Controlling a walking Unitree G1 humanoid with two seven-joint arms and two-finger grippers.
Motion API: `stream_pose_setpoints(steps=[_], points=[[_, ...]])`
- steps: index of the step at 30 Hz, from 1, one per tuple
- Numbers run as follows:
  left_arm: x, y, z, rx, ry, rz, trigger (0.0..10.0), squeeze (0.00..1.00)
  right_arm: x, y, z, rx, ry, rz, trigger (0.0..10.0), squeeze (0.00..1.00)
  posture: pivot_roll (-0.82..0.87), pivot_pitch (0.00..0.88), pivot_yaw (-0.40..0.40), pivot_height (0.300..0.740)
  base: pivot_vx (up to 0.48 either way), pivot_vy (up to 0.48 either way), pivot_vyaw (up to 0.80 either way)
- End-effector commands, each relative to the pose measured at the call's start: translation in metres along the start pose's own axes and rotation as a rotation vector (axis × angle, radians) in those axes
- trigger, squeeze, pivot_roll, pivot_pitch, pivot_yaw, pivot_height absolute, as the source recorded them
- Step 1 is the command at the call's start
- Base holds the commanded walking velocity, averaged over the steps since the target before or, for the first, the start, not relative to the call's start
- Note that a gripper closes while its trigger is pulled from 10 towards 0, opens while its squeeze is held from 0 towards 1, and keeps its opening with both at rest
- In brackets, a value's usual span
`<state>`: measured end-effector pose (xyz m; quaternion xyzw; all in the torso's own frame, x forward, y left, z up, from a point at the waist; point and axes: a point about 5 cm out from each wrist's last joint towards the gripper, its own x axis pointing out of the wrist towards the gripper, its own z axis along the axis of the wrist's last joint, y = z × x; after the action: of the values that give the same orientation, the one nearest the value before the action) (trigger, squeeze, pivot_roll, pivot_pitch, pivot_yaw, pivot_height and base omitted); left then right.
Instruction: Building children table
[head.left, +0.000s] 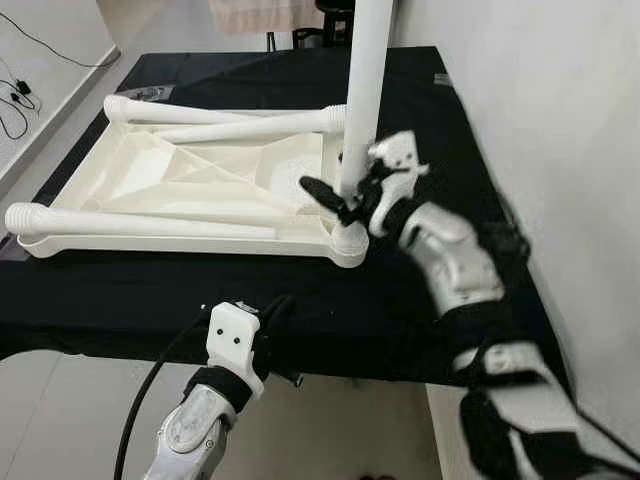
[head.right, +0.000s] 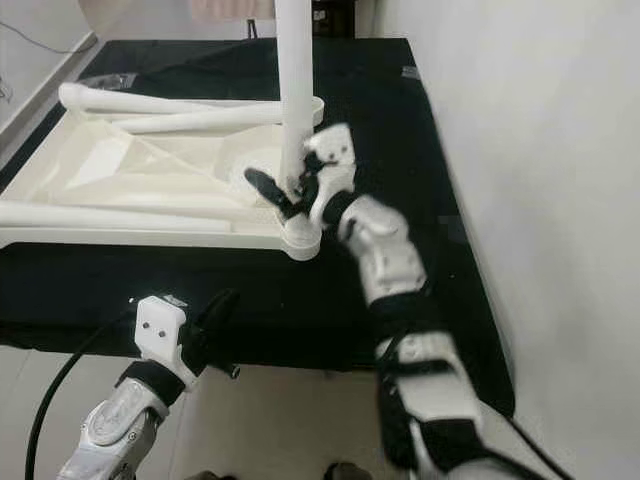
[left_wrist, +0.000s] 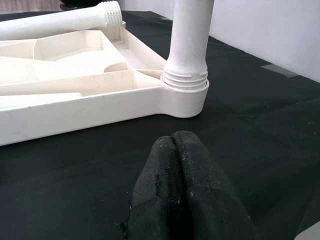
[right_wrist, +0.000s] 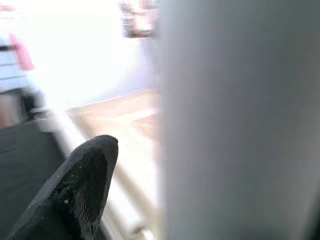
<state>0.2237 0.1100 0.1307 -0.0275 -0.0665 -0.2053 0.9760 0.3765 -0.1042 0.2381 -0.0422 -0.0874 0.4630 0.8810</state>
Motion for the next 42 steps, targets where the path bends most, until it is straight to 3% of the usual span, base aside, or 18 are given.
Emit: stream_pose_setpoints(steps=[1, 6, 7, 19, 23, 24, 26, 27, 28, 29, 30, 32, 36, 37, 42], points=[[-0.004, 0.0, -0.004, 0.0, 0.016, 0.006, 10.0, 0.0, 0.004, 0.008, -0.009, 0.024, 0.021, 0.094, 10.0, 0.0, 0.14, 0.129, 0.0, 0.74, 0.0, 0.0, 0.0], [-0.006, -0.001, -0.004, 0.001, 0.017, 0.006, 10.0, 0.0, 0.003, 0.003, -0.01, 0.095, 0.04, 0.187, 9.3, 0.0, 0.15, 0.139, -0.001, 0.74, 0.0, 0.0, 0.0], [-0.006, -0.001, -0.004, 0.001, 0.018, 0.006, 10.0, 0.0, 0.002, 0.003, -0.011, 0.114, 0.044, 0.202, 0.0, 0.0, 0.16, 0.145, -0.001, 0.74, 0.0, 0.0, 0.0], [-0.007, -0.003, -0.003, -0.001, 0.017, 0.006, 10.0, 0.0, -0.005, -0.005, -0.019, 0.12, 0.048, 0.184, 0.0, 0.0, 0.15, 0.15, -0.005, 0.74, 0.0, 0.0, 0.0], [-0.006, -0.003, -0.003, -0.003, 0.016, 0.006, 10.0, 0.0, -0.011, -0.01, -0.025, 0.088, 0.063, 0.056, 0.0, 0.0, 0.14, 0.149, -0.003, 0.74, 0.0, 0.0, 0.0], [-0.006, -0.002, -0.003, -0.005, 0.015, 0.007, 10.0, 0.0, -0.014, -0.011, -0.033, 0.086, 0.081, -0.07, 0.0, 0.0, 0.13, 0.149, -0.003, 0.74, 0.0, 0.0, 0.0], [-0.006, -0.002, -0.003, -0.005, 0.015, 0.007, 10.0, 0.0, -0.014, -0.011, -0.033, 0.086, 0.081, -0.07, 0.0, 0.0, 0.13, 0.149, -0.003, 0.74, 0.0, 0.0, 0.0], [-0.006, -0.002, -0.003, -0.005, 0.014, 0.007, 10.0, 0.0, -0.016, -0.009, -0.042, 0.089, 0.093, -0.198, 0.0, 0.0, 0.13, 0.149, -0.002, 0.74, 0.0, 0.0, 0.0], [-0.006, -0.002, -0.003, -0.005, 0.014, 0.007, 10.0, 0.0, -0.016, -0.009, -0.042, 0.089, 0.093, -0.198, 0.0, 0.0, 0.13, 0.149, -0.002, 0.74, 0.0, 0.0, 0.0], [-0.006, -0.001, -0.003, -0.007, 0.013, 0.007, 10.0, 0.0, -0.018, 0.018, -0.069, 0.105, 0.139, -0.391, 0.0, 0.0, 0.11, 0.149, 0.016, 0.74, 0.0, 0.0, 0.0], [-0.006, -0.001, -0.003, -0.007, 0.013, 0.007, 10.0, 0.0, -0.018, 0.018, -0.069, 0.105, 0.139, -0.391, 0.0, 0.0, 0.11, 0.149, 0.016, 0.74, 0.0, 0.0, 0.0], [-0.004, 0.001, -0.003, -0.008, 0.014, 0.005, 10.0, 0.0, -0.024, 0.052, -0.096, 0.149, 0.204, -0.619, 0.0, 0.0, 0.12, 0.13, 0.032, 0.74, 0.0, 0.0, 0.0], [-0.003, 0.003, -0.004, -0.01, 0.017, 0.002, 10.0, 0.0, -0.019, 0.052, -0.104, 0.215, 0.224, -0.66, 0.0, 0.0, 0.13, 0.131, 0.023, 0.74, 0.0, 0.0, 0.0], [-0.002, 0.003, -0.004, -0.01, 0.016, 0.001, 10.0, 0.0, -0.015, 0.042, -0.101, 0.21, 0.229, -0.673, 10.0, 0.0, 0.13, 0.127, 0.016, 0.74, 0.0, 0.0, 0.0], [-0.003, 0.002, -0.004, -0.005, 0.014, 0.006, 10.0, 0.0, -0.007, 0.019, -0.083, 0.179, 0.191, -0.689, 10.0, 0.0, 0.14, 0.127, 0.012, 0.74, 0.0, 0.0, 0.0]])
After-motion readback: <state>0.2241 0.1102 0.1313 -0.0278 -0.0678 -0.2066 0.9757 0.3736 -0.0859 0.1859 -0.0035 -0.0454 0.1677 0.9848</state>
